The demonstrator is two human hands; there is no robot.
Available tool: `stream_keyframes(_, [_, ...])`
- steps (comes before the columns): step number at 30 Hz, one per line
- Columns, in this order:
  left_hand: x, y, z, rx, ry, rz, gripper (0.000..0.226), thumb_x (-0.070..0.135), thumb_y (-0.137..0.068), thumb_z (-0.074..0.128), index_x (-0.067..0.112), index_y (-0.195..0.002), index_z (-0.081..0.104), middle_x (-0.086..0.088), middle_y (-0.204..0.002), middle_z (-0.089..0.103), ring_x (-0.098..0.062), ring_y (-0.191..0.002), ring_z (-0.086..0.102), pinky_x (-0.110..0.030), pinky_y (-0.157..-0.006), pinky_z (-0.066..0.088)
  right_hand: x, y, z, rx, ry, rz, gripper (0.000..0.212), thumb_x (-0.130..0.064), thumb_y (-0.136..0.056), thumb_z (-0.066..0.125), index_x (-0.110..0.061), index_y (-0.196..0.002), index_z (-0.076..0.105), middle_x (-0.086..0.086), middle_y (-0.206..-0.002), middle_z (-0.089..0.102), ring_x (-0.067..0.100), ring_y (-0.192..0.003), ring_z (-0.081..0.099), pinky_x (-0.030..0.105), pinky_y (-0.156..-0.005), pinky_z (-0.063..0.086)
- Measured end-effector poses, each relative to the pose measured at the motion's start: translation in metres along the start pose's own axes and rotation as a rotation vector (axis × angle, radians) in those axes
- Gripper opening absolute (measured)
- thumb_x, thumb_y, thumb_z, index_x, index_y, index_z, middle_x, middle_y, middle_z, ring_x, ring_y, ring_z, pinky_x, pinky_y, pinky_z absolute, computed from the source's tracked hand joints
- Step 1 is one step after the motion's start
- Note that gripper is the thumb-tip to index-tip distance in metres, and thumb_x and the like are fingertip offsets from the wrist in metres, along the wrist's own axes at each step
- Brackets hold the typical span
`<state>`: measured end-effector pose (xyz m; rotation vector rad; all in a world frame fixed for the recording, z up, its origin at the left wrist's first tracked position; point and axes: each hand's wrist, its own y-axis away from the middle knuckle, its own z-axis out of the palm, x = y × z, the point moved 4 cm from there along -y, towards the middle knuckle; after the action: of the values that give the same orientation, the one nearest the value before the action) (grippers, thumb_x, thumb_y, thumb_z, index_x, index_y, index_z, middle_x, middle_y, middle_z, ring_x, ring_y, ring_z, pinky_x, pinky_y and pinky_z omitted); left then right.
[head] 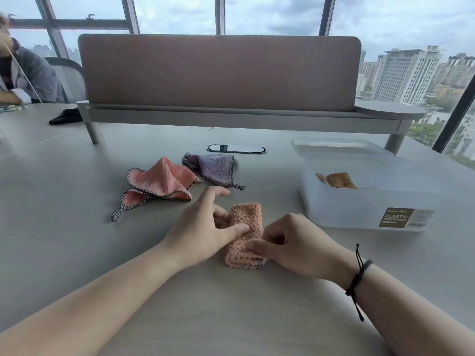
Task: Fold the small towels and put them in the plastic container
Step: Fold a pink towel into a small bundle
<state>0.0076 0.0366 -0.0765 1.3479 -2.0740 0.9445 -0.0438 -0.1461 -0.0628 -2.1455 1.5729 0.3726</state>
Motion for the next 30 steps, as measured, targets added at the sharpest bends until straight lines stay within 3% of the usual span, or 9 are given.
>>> stream_keyframes(5, [0.008,0.001,0.006,0.006,0.295,-0.023,0.089,0.015,-0.065,0.092,0.035,-0.136,0.042,0.004,-0.096,0.07,-0.017,-0.076,0.074,-0.041,-0.081,0.061,0.004,-0.003,0.002,-0.011,-0.062,-0.002,0.048,-0.061,-0.073,0.071,-0.015,-0.064,0.063,-0.004,-0.048,0.048,0.009,-0.045,0.039,0.028,-0.048,0.034])
stream_keyframes(10, [0.01,0.001,0.01,0.007,0.585,-0.132,0.09,-0.008,-0.069,0.084,0.042,-0.132,0.044,-0.008,-0.103,0.063,-0.018,-0.077,0.067,-0.043,-0.079,0.058,0.007,-0.002,0.001,0.032,-0.14,0.028,0.048,-0.059,-0.066,0.079,-0.015,-0.056,0.06,-0.009,-0.048,0.05,0.006,-0.045,0.041,0.023,-0.048,0.033])
stream_keyframes(12, [0.01,0.0,0.011,-0.019,0.705,-0.184,0.084,-0.014,-0.071,0.079,0.041,-0.127,0.05,-0.01,-0.105,0.06,-0.018,-0.084,0.064,-0.04,-0.08,0.056,0.01,-0.003,-0.004,0.132,-0.184,0.045,0.047,-0.062,-0.064,0.077,-0.02,-0.058,0.058,-0.01,-0.061,0.058,0.005,-0.053,0.05,0.023,-0.052,0.04])
stream_keyframes(16, [0.009,-0.001,0.011,-0.1,0.912,-0.251,0.083,-0.015,-0.064,0.077,0.031,-0.129,0.054,-0.021,-0.113,0.059,-0.029,-0.098,0.067,-0.044,-0.085,0.056,0.016,-0.007,-0.011,0.195,-0.36,0.086,0.041,-0.066,-0.066,0.07,-0.03,-0.078,0.055,-0.008,-0.097,0.064,0.006,-0.078,0.065,0.03,-0.066,0.053])
stream_keyframes(19, [0.019,-0.001,0.016,-0.159,0.997,-0.267,0.081,-0.016,-0.063,0.075,0.024,-0.129,0.053,-0.023,-0.11,0.063,-0.031,-0.097,0.068,-0.045,-0.086,0.055,0.015,-0.005,-0.006,0.117,-0.633,0.101,0.033,-0.044,-0.078,0.076,-0.023,-0.086,0.052,0.0,-0.086,0.069,0.011,-0.071,0.068,0.03,-0.06,0.046])
stream_keyframes(21, [0.028,-0.001,0.02,-0.194,1.037,-0.283,0.079,-0.018,-0.064,0.074,0.021,-0.129,0.052,-0.024,-0.106,0.065,-0.031,-0.093,0.067,-0.046,-0.083,0.055,0.013,-0.002,-0.004,0.104,-0.757,0.109,0.028,-0.028,-0.083,0.075,-0.017,-0.087,0.051,0.008,-0.074,0.067,0.013,-0.063,0.06,0.032,-0.06,0.044])
stream_keyframes(24, [0.041,-0.002,0.027,-0.256,1.081,-0.29,0.073,-0.016,-0.067,0.073,0.016,-0.13,0.053,-0.025,-0.105,0.069,-0.034,-0.091,0.069,-0.047,-0.082,0.057,0.015,0.007,-0.016,0.142,-0.933,0.224,0.025,-0.015,-0.084,0.075,-0.014,-0.091,0.051,0.012,-0.084,0.062,0.018,-0.07,0.058,0.036,-0.062,0.044])
stream_keyframes(28, [0.074,-0.002,0.042,-0.435,1.189,-0.206,0.056,-0.009,-0.067,0.069,-0.003,-0.123,0.062,-0.028,-0.108,0.07,-0.036,-0.093,0.07,-0.047,-0.085,0.06,0.022,0.03,-0.033,0.085,-1.23,0.331,0.038,-0.01,-0.082,0.076,-0.012,-0.107,0.048,0.026,-0.117,0.065,0.027,-0.092,0.066,0.047,-0.076,0.052])
stream_keyframes(30, [0.09,-0.002,0.051,-0.505,1.177,-0.163,0.055,-0.003,-0.067,0.073,-0.003,-0.121,0.065,-0.031,-0.109,0.067,-0.037,-0.092,0.069,-0.047,-0.084,0.059,0.028,0.042,-0.04,0.048,-1.28,0.338,0.052,-0.013,-0.078,0.077,-0.013,-0.12,0.047,0.023,-0.115,0.068,0.029,-0.095,0.066,0.057,-0.088,0.05])
